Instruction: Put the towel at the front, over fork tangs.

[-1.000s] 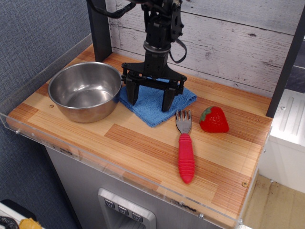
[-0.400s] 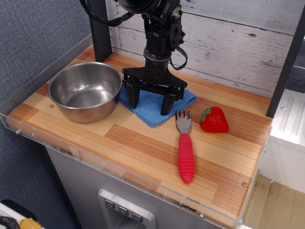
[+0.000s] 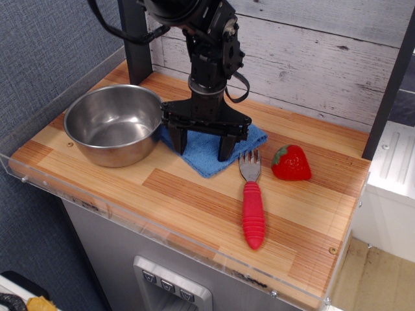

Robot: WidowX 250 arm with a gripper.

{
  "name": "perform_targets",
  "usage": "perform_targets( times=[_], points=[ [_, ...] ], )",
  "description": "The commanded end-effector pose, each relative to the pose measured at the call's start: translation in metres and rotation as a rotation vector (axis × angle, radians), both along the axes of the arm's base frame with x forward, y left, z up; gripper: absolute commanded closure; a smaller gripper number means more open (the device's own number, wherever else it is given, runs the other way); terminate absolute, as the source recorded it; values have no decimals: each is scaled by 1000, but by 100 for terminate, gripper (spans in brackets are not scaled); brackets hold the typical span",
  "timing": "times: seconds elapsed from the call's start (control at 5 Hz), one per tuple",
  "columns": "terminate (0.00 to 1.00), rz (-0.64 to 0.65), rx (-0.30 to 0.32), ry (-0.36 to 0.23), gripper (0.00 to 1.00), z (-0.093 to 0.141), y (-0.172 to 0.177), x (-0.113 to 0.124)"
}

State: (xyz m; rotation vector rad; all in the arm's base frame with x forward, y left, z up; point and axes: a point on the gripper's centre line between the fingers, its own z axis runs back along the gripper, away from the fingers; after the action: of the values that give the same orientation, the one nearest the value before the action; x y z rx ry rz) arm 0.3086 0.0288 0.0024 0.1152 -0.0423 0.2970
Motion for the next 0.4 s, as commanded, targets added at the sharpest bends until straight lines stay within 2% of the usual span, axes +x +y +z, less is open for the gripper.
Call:
perform_targets(
  times=[0.0, 0.2],
  points=[
    [0, -23, -34, 155, 0, -26, -14, -55],
    [0, -22, -45, 167, 0, -21, -17, -68]
  ],
)
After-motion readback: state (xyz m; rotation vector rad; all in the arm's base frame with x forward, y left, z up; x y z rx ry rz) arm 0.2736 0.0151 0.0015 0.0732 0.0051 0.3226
